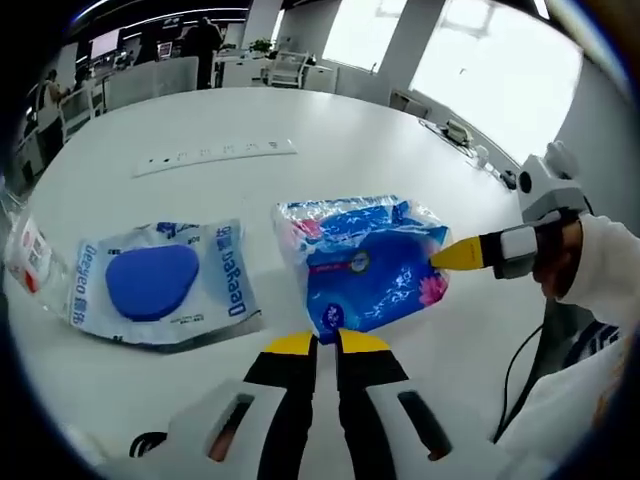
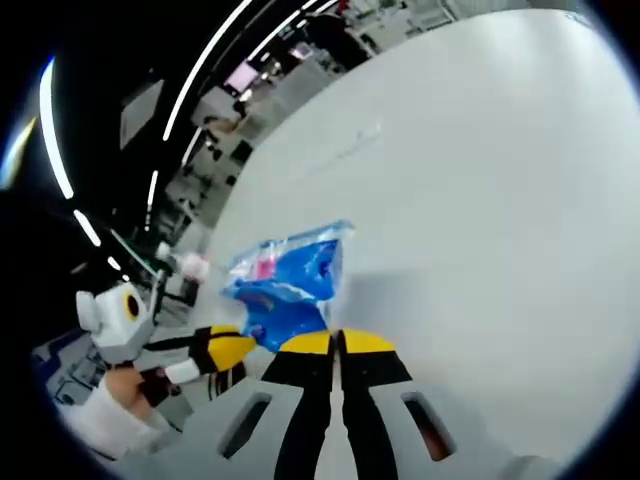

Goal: Arrange the tabletop items into an orderly group along one side of the table until the central work area is clear of visible clutter.

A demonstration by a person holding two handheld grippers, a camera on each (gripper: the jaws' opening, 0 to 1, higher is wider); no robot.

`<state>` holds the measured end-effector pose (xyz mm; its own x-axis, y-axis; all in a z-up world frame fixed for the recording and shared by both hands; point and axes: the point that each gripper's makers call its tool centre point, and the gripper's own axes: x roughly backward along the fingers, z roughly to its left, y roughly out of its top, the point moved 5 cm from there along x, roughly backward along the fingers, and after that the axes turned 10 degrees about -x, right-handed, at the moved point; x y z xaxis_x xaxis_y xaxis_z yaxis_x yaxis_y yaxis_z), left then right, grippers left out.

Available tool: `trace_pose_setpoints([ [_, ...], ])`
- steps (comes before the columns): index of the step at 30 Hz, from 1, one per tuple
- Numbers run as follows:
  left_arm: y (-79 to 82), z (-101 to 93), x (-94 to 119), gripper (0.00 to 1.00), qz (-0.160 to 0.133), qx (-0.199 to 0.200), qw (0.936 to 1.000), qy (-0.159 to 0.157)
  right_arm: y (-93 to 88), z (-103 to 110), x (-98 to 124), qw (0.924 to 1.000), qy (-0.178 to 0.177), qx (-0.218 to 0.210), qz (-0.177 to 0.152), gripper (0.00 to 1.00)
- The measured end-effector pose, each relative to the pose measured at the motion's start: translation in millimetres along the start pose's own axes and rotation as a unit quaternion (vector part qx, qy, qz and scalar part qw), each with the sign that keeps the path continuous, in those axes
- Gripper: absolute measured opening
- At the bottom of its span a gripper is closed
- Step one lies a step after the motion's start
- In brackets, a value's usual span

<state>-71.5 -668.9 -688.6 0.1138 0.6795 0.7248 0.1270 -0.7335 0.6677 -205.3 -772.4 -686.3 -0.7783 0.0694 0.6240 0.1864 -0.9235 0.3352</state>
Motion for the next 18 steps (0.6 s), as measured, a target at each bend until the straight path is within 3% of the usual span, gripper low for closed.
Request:
trace_pose_setpoints([
  [18,4.4,20.7,-38.1,0.04,0.012,0.094,0.9950,0.033,31.6,-18.0,-44.9,0.9995,-0.026,0.005,0.014,0.00],
])
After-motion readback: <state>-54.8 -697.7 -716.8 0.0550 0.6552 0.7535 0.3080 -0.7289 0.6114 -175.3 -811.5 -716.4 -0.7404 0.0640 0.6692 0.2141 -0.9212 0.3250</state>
